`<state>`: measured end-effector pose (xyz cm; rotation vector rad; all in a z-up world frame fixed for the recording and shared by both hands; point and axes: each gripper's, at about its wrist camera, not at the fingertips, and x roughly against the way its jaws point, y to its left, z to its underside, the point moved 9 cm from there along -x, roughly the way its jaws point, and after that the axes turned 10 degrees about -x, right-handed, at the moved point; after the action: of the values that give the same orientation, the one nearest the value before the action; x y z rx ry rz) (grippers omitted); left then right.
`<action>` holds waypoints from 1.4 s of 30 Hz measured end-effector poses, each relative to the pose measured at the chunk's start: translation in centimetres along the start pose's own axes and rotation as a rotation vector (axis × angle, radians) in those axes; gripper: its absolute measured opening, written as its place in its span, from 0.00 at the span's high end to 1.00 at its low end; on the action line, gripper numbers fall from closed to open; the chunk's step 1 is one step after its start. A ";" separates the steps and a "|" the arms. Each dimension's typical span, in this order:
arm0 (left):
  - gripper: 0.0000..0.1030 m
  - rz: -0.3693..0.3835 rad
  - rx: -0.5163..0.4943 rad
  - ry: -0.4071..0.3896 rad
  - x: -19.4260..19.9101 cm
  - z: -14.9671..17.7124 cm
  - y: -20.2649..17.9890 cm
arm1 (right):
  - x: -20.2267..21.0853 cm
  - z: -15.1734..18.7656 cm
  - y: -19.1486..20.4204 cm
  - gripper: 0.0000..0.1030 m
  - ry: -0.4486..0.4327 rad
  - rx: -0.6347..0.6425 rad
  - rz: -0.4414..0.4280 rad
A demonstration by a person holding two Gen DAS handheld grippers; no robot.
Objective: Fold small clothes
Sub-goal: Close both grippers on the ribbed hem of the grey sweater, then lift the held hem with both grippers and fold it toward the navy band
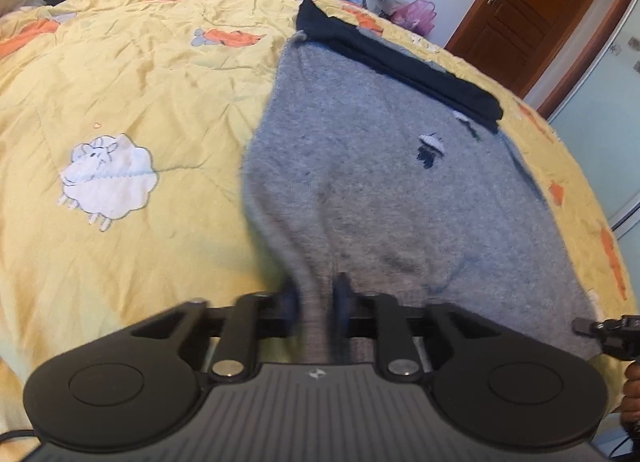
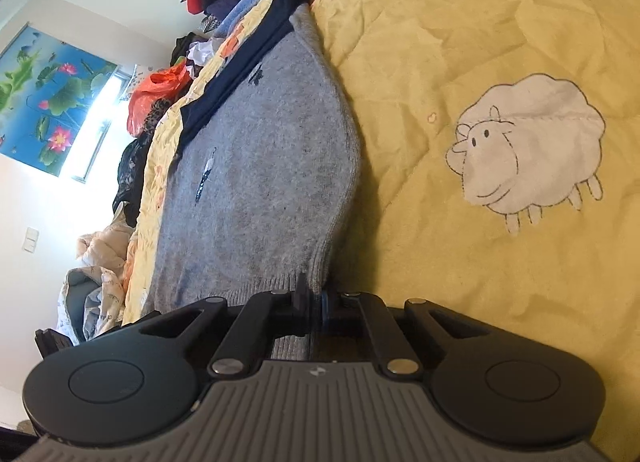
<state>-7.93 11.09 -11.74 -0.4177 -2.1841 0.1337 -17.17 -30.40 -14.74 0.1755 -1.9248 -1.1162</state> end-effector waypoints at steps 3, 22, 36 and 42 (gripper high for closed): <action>0.94 0.022 0.005 0.002 0.2 -0.3 0.4 | 0.3 -0.4 0.8 0.87 -0.008 0.020 -0.021; 0.95 0.183 0.029 -0.302 -4.3 -25.3 0.2 | -3.6 -24.4 13.4 0.87 -0.263 0.008 -0.355; 0.95 0.069 0.025 -0.286 -19.9 -38.1 4.3 | -20.0 -39.9 10.9 0.87 -0.244 -0.171 -0.245; 0.93 0.017 -0.025 -0.312 -22.2 -40.2 4.2 | -23.4 -41.0 9.7 0.77 -0.292 -0.205 -0.150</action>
<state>37.36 5.29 -5.26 -0.4547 -2.4906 0.1916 30.25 -38.92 -13.23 0.0464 -2.0597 -1.4991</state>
